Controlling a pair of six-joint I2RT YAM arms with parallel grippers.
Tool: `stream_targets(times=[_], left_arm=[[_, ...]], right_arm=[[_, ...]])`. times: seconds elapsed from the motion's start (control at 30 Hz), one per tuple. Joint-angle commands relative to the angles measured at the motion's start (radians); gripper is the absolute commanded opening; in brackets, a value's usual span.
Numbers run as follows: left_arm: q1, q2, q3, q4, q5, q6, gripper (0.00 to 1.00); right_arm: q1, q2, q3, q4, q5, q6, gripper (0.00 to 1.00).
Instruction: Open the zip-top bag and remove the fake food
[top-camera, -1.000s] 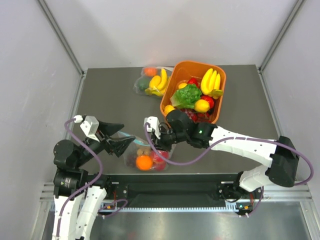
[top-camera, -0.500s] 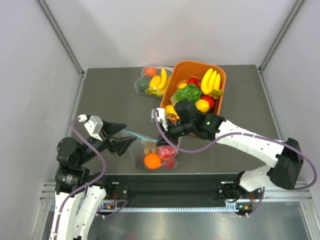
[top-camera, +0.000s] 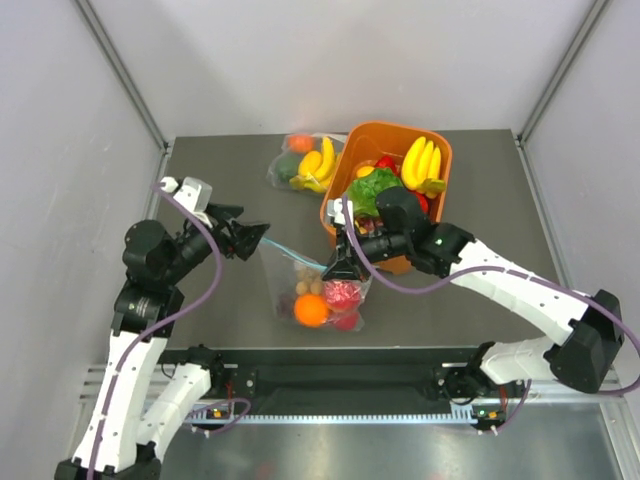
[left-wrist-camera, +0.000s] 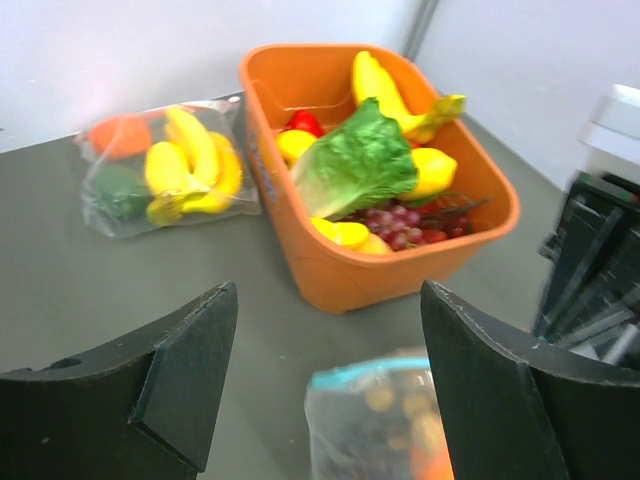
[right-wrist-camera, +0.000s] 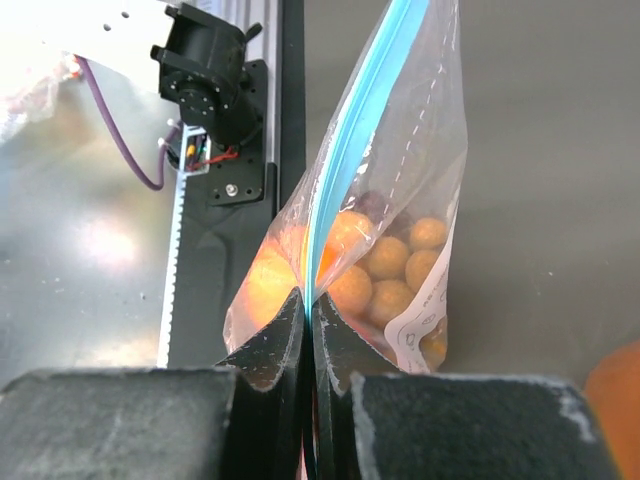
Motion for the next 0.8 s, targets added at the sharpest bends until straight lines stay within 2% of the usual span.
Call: stream_targets(times=[0.0, 0.13, 0.17, 0.27, 0.33, 0.47, 0.57, 0.67, 0.77], left_arm=[[-0.056, 0.071, 0.063, 0.071, -0.155, 0.055, 0.78], [-0.209, 0.145, 0.091, 0.077, -0.368, 0.134, 0.79], [-0.261, 0.158, 0.089, 0.081, -0.396, 0.171, 0.80], [-0.314, 0.131, 0.048, 0.110, -0.380, 0.220, 0.81], [-0.314, 0.093, 0.007, 0.124, -0.326, 0.239, 0.82], [-0.315, 0.005, -0.046, 0.097, 0.008, 0.288, 0.83], [-0.318, 0.013, -0.076, 0.036, 0.117, 0.302, 0.83], [-0.346, 0.048, -0.098, 0.032, 0.154, 0.300, 0.83], [-0.378, 0.085, -0.080, 0.002, 0.130, 0.317, 0.83]], right_arm=[[-0.020, 0.022, 0.016, 0.121, -0.096, 0.027, 0.00], [-0.020, 0.037, -0.003, 0.150, -0.118, 0.050, 0.00], [-0.020, 0.036, -0.009, 0.156, -0.119, 0.053, 0.00], [-0.021, 0.031, -0.032, 0.184, -0.128, 0.067, 0.00], [-0.023, 0.033, -0.035, 0.179, -0.141, 0.063, 0.00], [-0.039, 0.045, -0.024, 0.151, -0.162, 0.046, 0.00], [-0.067, 0.069, -0.010, 0.128, -0.193, 0.038, 0.00], [-0.072, 0.089, 0.014, 0.102, -0.205, 0.021, 0.00], [-0.073, 0.093, 0.026, 0.081, -0.230, 0.007, 0.00]])
